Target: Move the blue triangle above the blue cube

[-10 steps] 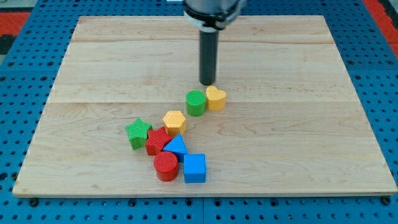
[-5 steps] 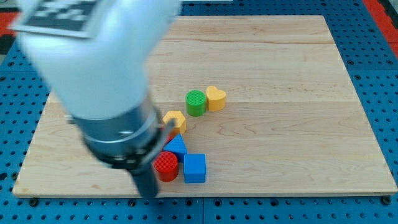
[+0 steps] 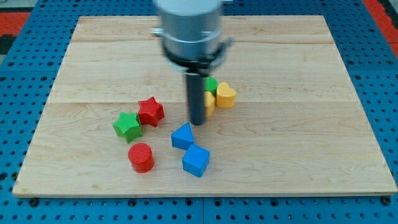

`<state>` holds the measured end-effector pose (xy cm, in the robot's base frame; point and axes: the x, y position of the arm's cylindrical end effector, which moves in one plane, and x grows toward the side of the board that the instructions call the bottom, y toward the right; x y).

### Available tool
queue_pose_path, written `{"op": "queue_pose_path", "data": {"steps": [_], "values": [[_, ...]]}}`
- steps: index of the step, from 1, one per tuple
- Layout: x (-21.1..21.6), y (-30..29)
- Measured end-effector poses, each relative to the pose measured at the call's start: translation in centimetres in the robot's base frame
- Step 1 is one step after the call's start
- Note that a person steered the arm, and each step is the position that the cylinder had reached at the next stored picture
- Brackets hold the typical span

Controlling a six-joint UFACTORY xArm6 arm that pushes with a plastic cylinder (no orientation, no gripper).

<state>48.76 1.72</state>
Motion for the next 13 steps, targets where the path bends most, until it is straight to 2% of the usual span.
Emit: {"op": "queue_pose_path", "data": {"steps": [1,2,3,6,8,10,11,13], "values": [[0.0,-1.0],[0.8,-7.4],[0.4,-9.4],[7.4,-11.3],[3.9,-5.0],[1.6,-9.7],[-1.5,-6.9],[-2.0,-3.3]]}}
